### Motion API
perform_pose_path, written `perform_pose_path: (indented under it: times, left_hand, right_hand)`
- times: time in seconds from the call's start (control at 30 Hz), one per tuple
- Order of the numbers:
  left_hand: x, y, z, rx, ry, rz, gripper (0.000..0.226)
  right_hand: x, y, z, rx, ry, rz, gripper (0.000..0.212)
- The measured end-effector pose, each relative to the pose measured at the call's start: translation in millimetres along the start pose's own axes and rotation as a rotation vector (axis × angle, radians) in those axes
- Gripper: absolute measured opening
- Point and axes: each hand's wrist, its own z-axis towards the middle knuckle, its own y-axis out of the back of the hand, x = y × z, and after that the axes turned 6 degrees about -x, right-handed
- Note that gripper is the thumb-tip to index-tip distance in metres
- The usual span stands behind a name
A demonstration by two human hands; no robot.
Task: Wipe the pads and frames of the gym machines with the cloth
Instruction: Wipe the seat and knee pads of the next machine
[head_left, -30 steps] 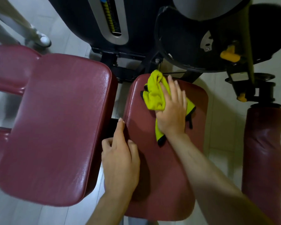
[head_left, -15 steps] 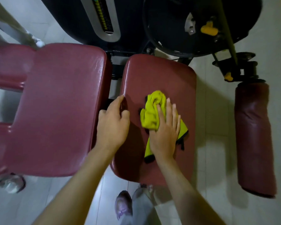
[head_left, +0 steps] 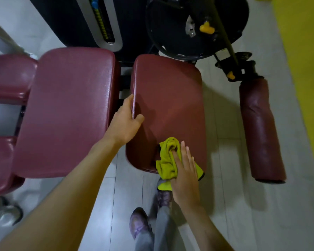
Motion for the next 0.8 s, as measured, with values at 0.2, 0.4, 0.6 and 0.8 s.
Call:
perform_pose_path:
  times: [0.2, 0.4, 0.6, 0.8]
  left_hand:
    - [13.2, -18.6, 4.2, -0.078, -0.026, 0.107, 0.090]
    - [5.0, -39.0, -0.4, -0.203, -0.061, 0.269, 0.089]
    - [1.0, -59.8, -3.6, -0.349, -0.052, 0.403, 0.089]
    - [-3.9, -72.0, -3.3, -0.412, 0.006, 0.335, 0.090]
  right_hand:
    - [-3.7, -10.3, 71.7, -0.109, -0.166, -0.085, 0.091]
    - [-5.8, -12.6, 68.4, -0.178, -0.190, -0.022, 0.096]
    - [-28.1, 0.8, -4.0, -0.078, -0.021, -0.018, 0.080]
    - [-74.9, -0.3, 84.8, -0.099, -0.170, 0.039, 0.076]
